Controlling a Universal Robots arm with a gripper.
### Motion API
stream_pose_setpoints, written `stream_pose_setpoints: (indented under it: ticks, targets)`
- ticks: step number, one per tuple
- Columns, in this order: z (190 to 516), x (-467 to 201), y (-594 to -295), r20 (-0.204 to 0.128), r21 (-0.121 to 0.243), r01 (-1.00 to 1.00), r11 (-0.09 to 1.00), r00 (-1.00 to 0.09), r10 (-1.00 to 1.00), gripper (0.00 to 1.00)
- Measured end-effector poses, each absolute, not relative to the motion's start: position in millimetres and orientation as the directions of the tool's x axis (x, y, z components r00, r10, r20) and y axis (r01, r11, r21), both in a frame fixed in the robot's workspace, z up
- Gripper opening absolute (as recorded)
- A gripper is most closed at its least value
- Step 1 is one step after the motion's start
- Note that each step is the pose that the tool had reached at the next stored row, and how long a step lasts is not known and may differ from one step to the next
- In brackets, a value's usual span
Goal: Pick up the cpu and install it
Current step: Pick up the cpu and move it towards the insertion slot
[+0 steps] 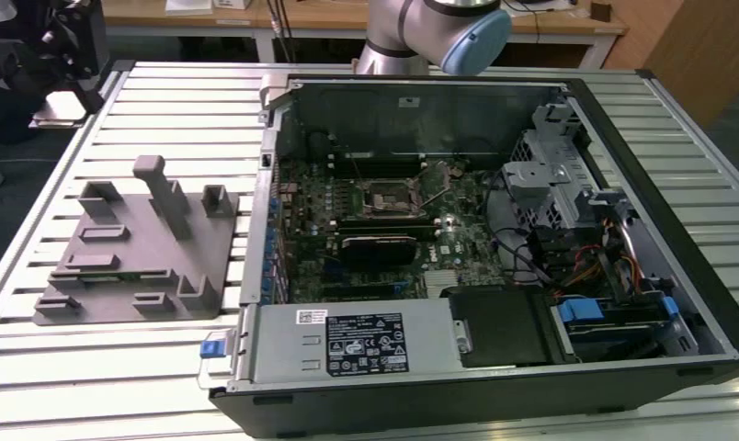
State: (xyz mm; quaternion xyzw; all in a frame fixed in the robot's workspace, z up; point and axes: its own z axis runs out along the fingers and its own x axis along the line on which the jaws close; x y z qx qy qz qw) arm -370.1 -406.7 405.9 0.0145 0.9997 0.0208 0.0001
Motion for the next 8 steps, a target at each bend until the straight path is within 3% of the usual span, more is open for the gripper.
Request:
stream_pose_setpoints:
  ticks: [8]
  targets:
    - [405.6,-364.2,-406.8,0.0,0.042,0.029,0.999,-1.0,0.029,0.54]
